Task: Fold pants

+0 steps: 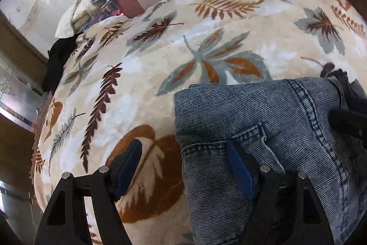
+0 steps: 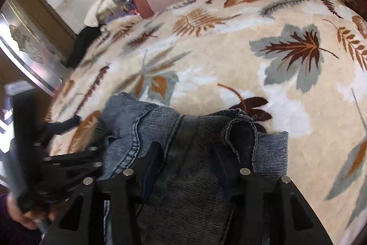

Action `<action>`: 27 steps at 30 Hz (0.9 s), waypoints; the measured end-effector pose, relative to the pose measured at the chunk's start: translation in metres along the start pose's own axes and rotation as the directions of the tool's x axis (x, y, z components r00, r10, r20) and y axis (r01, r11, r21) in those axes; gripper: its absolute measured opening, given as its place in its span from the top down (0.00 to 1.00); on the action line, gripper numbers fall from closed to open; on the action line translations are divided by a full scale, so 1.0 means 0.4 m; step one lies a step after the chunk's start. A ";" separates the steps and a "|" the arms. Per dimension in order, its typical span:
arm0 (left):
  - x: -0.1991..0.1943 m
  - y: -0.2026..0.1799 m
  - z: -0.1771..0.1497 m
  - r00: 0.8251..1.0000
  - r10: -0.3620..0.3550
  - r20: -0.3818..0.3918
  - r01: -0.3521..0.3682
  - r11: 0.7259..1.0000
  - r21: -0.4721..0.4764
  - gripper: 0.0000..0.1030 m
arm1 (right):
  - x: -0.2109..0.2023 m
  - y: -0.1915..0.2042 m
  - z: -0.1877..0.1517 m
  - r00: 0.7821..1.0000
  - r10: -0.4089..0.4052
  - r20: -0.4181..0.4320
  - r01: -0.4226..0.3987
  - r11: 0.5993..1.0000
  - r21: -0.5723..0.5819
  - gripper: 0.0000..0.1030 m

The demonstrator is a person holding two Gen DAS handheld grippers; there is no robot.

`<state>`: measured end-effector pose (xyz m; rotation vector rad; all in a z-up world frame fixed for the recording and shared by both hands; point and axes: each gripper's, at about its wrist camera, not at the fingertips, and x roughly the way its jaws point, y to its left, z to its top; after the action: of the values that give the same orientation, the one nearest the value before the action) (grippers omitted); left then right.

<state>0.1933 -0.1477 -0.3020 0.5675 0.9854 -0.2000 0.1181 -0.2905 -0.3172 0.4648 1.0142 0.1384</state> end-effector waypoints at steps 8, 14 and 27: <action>-0.130 0.160 -0.096 0.993 -0.108 0.053 0.113 0.986 -0.121 0.25 | -0.225 -0.139 -0.092 0.989 0.058 0.134 -0.074 0.990 0.118 0.37; -0.095 0.221 -0.205 0.965 -0.258 -0.043 0.243 0.944 -0.224 0.25 | -0.230 -0.234 -0.184 0.984 0.151 0.095 -0.172 0.946 0.274 0.36; -0.134 0.198 -0.205 0.939 -0.343 -0.004 0.329 0.905 -0.268 0.25 | -0.221 -0.150 -0.207 0.985 0.118 0.127 -0.143 0.966 0.215 0.36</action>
<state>0.1363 -0.0421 -0.2635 0.1540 1.1365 -0.3564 -0.0045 -0.3471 -0.3107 0.7382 0.8910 0.1150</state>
